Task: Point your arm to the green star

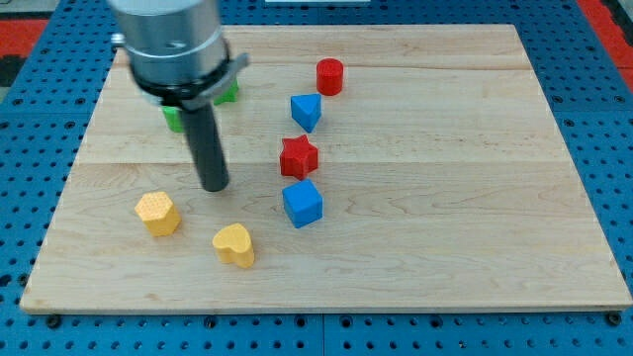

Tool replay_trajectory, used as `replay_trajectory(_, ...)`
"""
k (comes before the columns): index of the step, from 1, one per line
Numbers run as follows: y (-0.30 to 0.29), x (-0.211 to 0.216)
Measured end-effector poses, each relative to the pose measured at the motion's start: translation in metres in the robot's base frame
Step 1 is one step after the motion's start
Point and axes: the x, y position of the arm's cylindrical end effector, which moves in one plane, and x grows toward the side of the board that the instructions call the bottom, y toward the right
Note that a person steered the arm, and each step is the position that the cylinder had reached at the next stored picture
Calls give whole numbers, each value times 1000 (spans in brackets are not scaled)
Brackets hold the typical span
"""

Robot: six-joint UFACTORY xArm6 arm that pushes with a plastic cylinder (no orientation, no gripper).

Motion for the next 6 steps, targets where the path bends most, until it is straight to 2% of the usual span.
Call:
replay_trajectory(1,-30,-74)
replay_trajectory(3,7,-79)
replay_trajectory(4,-6,-13)
replay_trajectory(5,37,-34)
replay_trajectory(6,65,-72)
